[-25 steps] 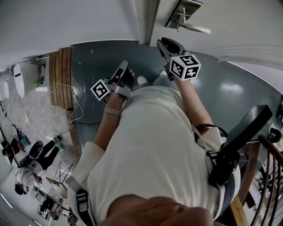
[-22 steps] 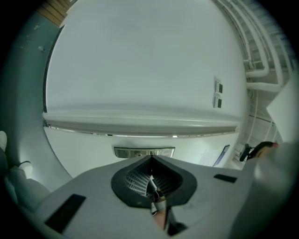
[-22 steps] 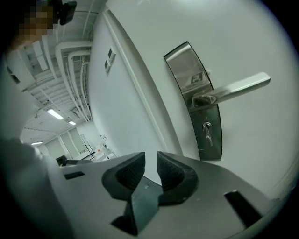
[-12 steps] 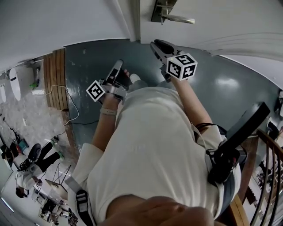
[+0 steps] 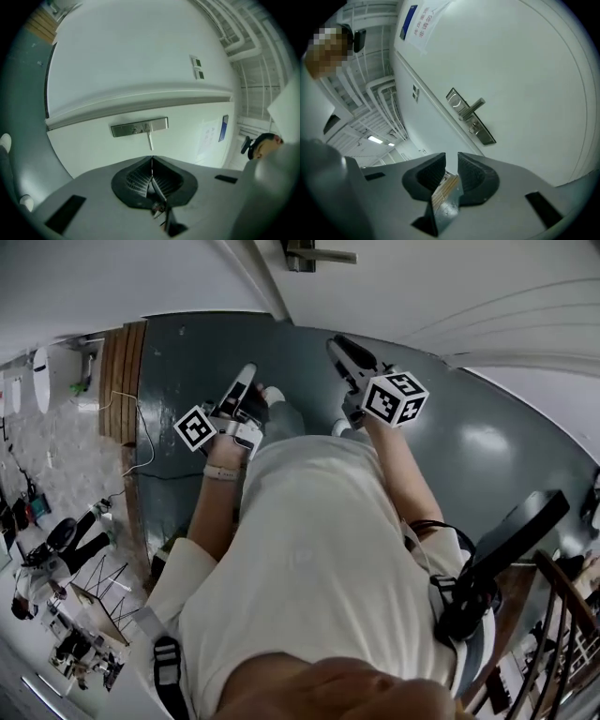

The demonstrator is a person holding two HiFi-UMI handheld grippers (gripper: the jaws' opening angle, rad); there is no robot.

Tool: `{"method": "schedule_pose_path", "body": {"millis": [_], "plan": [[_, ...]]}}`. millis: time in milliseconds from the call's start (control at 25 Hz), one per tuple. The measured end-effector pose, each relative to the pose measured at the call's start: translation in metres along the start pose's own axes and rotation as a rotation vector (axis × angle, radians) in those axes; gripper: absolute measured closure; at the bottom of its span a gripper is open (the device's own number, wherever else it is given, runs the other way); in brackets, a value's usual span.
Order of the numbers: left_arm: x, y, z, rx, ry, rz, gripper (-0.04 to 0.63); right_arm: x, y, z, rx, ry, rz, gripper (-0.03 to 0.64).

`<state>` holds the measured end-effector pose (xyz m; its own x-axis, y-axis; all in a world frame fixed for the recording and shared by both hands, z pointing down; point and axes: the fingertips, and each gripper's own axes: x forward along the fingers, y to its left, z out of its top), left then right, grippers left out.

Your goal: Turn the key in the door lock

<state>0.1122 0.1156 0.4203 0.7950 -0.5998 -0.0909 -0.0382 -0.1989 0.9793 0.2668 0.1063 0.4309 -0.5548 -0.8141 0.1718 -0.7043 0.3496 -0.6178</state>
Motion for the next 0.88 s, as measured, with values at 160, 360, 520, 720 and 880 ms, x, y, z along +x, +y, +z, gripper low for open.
{"method": "schedule_pose_path", "body": {"millis": [160, 360, 520, 720, 880], "plan": [[0.001, 0.011, -0.012, 0.04, 0.006, 0.024, 0.588, 0.006, -0.008, -0.018, 0.065, 0.004, 0.057, 0.537], [-0.011, 0.034, -0.009, 0.026, -0.021, 0.046, 0.588, 0.031, -0.007, -0.04, 0.134, 0.01, 0.127, 0.537], [-0.019, -0.018, -0.064, 0.09, 0.011, 0.024, 0.588, -0.037, 0.03, -0.023, 0.169, -0.037, 0.218, 0.537], [-0.042, -0.061, -0.098, 0.17, 0.067, -0.031, 0.588, -0.079, 0.07, -0.022, 0.217, -0.088, 0.274, 0.537], [-0.054, -0.078, -0.084, 0.273, 0.082, -0.082, 0.588, -0.068, 0.092, -0.021, 0.182, -0.083, 0.299, 0.537]]}}
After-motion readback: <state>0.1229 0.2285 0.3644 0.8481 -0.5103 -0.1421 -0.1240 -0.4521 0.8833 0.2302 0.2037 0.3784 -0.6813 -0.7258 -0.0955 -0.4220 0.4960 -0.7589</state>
